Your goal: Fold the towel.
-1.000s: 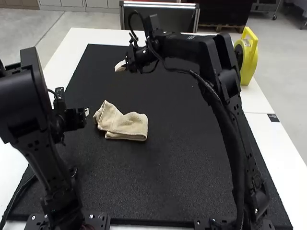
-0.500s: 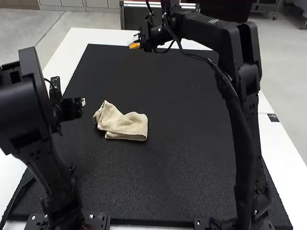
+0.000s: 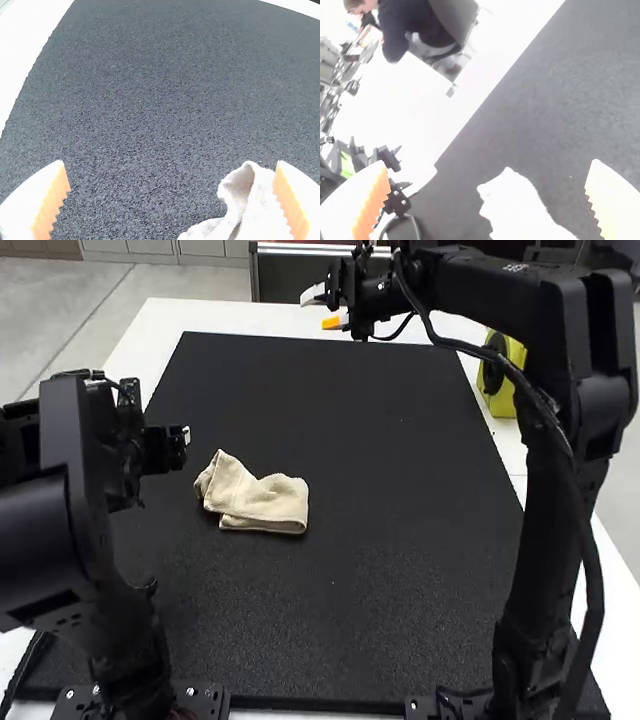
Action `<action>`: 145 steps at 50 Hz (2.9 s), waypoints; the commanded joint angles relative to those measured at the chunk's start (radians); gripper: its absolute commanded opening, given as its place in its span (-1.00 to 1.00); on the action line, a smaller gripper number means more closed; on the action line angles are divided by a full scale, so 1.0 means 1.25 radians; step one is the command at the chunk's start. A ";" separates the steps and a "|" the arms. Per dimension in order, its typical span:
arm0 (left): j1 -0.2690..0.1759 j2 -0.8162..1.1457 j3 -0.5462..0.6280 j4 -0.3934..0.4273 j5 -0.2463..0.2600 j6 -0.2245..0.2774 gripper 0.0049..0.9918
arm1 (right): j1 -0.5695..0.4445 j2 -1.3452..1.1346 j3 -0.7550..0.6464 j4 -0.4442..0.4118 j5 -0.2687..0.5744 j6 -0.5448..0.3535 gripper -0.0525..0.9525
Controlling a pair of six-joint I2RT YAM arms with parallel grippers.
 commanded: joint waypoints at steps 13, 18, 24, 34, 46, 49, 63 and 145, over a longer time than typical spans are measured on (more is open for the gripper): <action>-0.133 -0.128 0.017 -0.012 -0.188 -0.014 0.94 | -0.123 -0.228 -0.249 0.109 0.054 0.026 0.91; -0.158 -0.153 0.005 -0.010 -0.222 -0.014 0.94 | -0.150 -0.280 -0.331 0.149 0.061 0.024 0.91; -0.183 -0.182 -0.016 -0.010 -0.249 -0.014 0.94 | -0.191 -0.358 -0.453 0.240 0.082 0.029 0.91; -0.192 -0.233 -0.046 0.011 -0.294 -0.015 0.94 | -0.274 -0.439 -0.639 0.400 0.106 0.080 0.91; -0.188 -0.299 -0.091 0.027 -0.305 -0.014 0.94 | -0.377 -0.509 -0.796 0.515 0.106 0.087 0.91; -0.188 -0.315 -0.101 0.028 -0.307 -0.014 0.94 | -0.387 -0.525 -0.817 0.537 0.108 0.082 0.91; -0.187 -0.395 -0.140 0.035 -0.319 -0.012 0.94 | -0.423 -0.561 -0.919 0.593 0.113 0.039 0.91; -0.192 -0.953 -0.306 -0.145 -0.248 0.066 0.94 | -0.666 -1.276 -1.227 0.600 0.170 -0.021 0.91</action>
